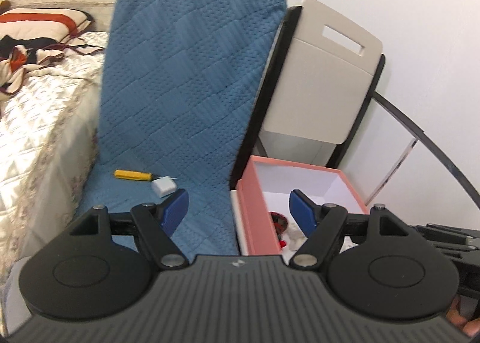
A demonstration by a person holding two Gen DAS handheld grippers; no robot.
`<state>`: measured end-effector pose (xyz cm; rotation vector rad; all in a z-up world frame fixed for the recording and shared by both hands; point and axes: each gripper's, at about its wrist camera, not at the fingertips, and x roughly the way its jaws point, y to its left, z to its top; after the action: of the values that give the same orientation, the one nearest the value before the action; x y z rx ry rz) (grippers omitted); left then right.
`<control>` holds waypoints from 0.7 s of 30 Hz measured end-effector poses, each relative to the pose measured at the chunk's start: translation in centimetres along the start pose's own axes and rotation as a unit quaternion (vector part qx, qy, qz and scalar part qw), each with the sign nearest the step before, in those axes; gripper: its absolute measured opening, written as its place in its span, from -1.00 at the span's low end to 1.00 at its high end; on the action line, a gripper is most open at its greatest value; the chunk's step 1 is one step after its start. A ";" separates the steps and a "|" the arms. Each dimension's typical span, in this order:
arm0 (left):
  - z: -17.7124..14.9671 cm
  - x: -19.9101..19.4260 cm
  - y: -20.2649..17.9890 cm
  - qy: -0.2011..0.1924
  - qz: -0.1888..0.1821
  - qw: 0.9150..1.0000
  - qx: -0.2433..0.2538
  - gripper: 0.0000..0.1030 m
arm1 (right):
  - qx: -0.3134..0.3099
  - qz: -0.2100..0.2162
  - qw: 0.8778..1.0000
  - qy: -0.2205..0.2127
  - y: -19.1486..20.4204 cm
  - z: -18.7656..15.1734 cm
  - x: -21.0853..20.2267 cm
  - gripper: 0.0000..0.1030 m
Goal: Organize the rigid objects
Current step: 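Move both open tools back from the box toward the seat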
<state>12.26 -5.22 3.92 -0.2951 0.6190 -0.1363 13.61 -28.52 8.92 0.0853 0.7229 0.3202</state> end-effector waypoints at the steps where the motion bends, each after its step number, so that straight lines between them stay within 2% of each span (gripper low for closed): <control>1: -0.3 -0.3 0.5 0.000 0.002 1.000 -0.003 0.52 | -0.002 0.002 1.000 0.001 0.4 -0.3 0.1 -0.38; 8: -2.8 -0.9 3.4 0.000 0.019 1.000 -0.018 0.52 | -0.009 0.014 1.000 0.014 2.3 -2.6 0.9 -0.38; 13: -4.5 0.3 4.6 -0.001 0.039 0.999 -0.016 0.52 | -0.013 0.024 1.000 0.016 2.8 -3.9 2.3 -0.38; 21: -6.2 2.8 5.8 0.009 0.045 0.999 -0.020 0.52 | -0.020 0.034 0.999 0.026 2.8 -5.0 5.2 -0.38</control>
<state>11.08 -1.78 -4.21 -0.3040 0.6517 -0.0394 13.25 -24.43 2.35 0.0634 0.7663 0.4040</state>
